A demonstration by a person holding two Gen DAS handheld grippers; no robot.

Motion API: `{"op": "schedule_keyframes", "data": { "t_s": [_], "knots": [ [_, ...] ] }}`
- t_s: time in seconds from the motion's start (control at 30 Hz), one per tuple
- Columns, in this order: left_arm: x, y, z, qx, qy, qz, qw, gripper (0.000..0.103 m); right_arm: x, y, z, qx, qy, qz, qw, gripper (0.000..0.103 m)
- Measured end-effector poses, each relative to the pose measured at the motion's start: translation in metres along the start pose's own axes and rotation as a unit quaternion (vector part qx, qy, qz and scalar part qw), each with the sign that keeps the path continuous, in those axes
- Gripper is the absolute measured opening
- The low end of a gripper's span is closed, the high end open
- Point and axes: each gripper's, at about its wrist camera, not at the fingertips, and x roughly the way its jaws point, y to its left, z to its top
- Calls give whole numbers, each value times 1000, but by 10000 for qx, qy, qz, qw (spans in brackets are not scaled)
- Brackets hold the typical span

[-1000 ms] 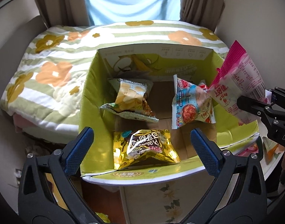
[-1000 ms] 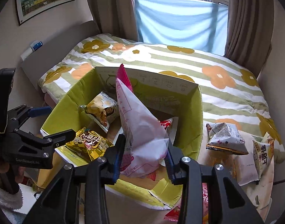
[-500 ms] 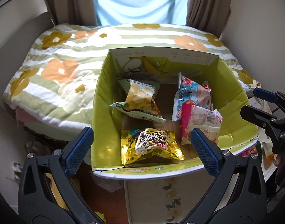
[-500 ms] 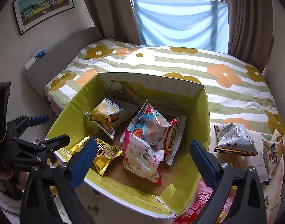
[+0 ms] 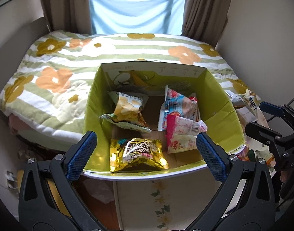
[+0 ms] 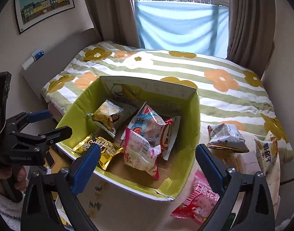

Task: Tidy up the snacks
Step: 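Move both tools back toward the dark green packet and bread bag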

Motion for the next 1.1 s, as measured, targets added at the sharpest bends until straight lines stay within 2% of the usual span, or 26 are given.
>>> {"op": "schedule_keyframes", "data": {
  "t_s": [0.27, 0.57, 0.67, 0.9, 1.1],
  "knots": [
    [-6, -40, -7, 271, 29, -364, 9990, 103, -29, -37, -25, 550, 9, -297, 9980, 98],
    [-13, -124, -14, 704, 9, -583, 9958, 103, -71, -105, -62, 840, -1, -870, 9927, 102],
    [-14, -156, -21, 738, 36, -611, 9954, 103, -86, -128, -77, 783, -51, -832, 9934, 102],
    [-8, -240, -47, 733, 234, -744, 9942, 102, -108, -184, -114, 717, 406, -778, 9936, 102],
    [10, -303, -80, 657, 510, -760, 9936, 102, -121, -222, -144, 739, 474, -606, 9943, 102]
  ]
}}
